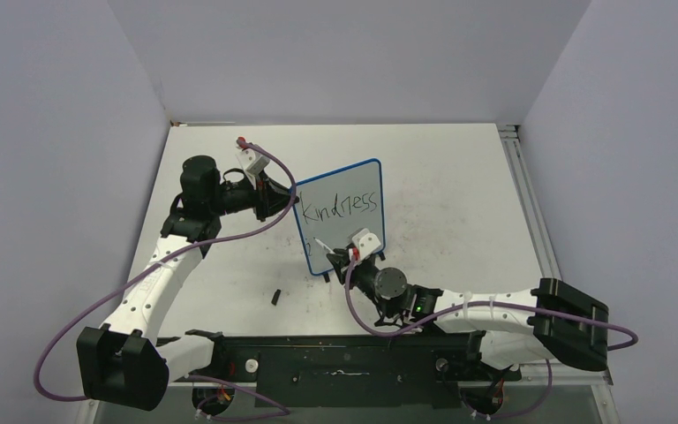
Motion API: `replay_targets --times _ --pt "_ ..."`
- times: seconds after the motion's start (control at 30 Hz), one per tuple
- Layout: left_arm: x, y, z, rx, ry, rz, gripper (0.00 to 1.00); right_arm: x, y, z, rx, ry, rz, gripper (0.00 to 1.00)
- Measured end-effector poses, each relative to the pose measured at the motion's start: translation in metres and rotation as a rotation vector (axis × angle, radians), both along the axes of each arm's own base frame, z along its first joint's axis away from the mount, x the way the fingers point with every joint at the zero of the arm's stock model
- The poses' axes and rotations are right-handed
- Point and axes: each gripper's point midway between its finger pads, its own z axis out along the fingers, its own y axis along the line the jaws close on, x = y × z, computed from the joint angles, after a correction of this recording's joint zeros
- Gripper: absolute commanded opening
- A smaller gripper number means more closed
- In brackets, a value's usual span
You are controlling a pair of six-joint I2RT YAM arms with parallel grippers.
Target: Write a sentence on the whiteboard
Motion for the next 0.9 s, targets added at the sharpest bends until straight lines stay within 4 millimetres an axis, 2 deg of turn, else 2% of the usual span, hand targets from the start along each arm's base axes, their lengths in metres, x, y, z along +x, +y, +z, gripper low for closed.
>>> replay_targets --times 0.33,0.9 --pt "0.000 0.000 0.000 0.000 0.000 0.000 0.00 0.004 -0.001 -0.014 -0.029 0.018 -0.014 0.05" --pt "0.001 0.001 0.000 0.002 -0.001 0.008 0.00 0.002 0.003 -0.024 -0.040 0.043 0.000 0.05"
